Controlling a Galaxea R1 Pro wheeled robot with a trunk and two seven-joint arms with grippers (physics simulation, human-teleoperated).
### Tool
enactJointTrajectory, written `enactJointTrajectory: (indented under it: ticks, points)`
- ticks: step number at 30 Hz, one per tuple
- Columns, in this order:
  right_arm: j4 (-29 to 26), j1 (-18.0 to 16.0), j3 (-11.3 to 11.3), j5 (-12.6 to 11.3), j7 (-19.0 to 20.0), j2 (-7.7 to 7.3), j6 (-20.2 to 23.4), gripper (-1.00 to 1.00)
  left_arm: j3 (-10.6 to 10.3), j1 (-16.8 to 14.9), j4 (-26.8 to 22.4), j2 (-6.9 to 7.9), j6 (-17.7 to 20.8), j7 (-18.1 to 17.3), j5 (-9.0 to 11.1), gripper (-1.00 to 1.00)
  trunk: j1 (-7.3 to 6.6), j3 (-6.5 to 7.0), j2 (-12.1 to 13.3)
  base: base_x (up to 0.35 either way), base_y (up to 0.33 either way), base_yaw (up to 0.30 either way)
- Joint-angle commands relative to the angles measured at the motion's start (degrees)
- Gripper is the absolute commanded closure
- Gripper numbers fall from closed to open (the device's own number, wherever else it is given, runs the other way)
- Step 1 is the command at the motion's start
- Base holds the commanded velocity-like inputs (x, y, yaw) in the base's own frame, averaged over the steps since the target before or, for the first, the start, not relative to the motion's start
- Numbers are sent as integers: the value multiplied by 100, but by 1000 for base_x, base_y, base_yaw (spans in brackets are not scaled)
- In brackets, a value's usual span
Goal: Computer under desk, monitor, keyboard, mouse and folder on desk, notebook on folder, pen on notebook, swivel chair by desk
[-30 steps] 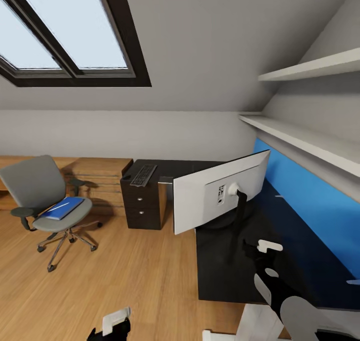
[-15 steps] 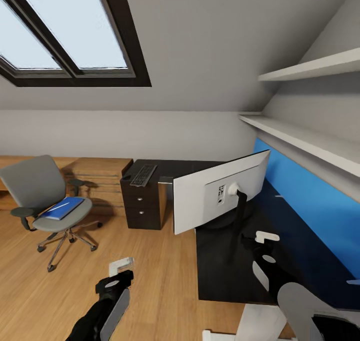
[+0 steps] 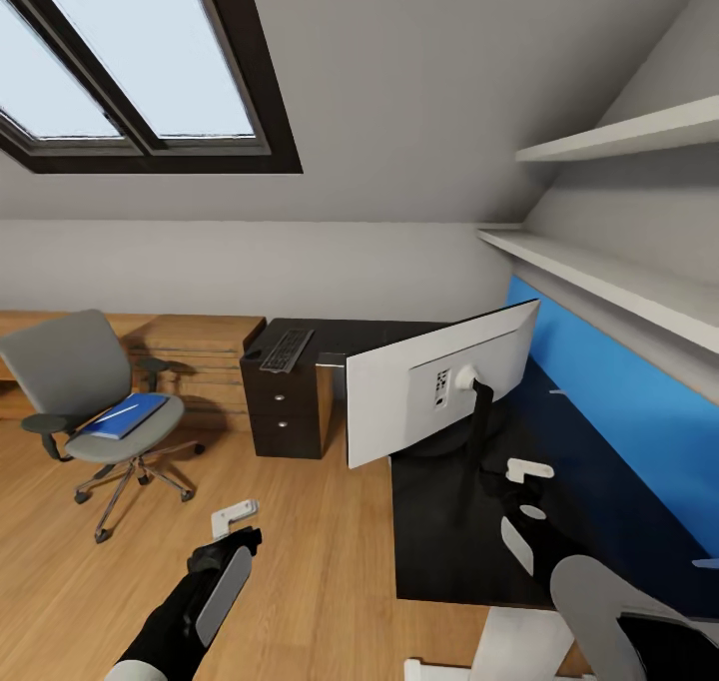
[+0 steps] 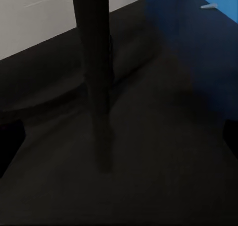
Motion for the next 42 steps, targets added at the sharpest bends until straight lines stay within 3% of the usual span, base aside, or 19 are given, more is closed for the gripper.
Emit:
enactJointTrajectory:
  ticks: [1,5,9,14,18,42]
  points:
    - [41,-4,-17,-13,9,10,-89,-100,-14,-5,3,48,7,53,16,-100,3,-10,-11,0,0,0]
    - [95,3,-17,0,18,16,-375,-100,-140,-6,209,92,-68,59,-26,-100,3,-10,-11,15,0,0]
    - [135,5,-16,8,21,17,-458,-100,-414,-6,420,102,-220,60,-31,-100,3,-10,-11,183,0,0]
    - [154,6,-18,10,22,12,-504,-100,-723,-6,606,105,-708,62,-28,-100,3,-10,-11,198,0,0]
    - [158,9,-19,11,23,3,-575,-100,-814,-6,640,106,-1008,59,-26,-100,3,-10,-11,62,0,0]
    - [160,15,-16,5,14,-27,-696,-100,-874,-6,672,81,-1151,49,-24,-100,3,-10,-11,196,-44,0]
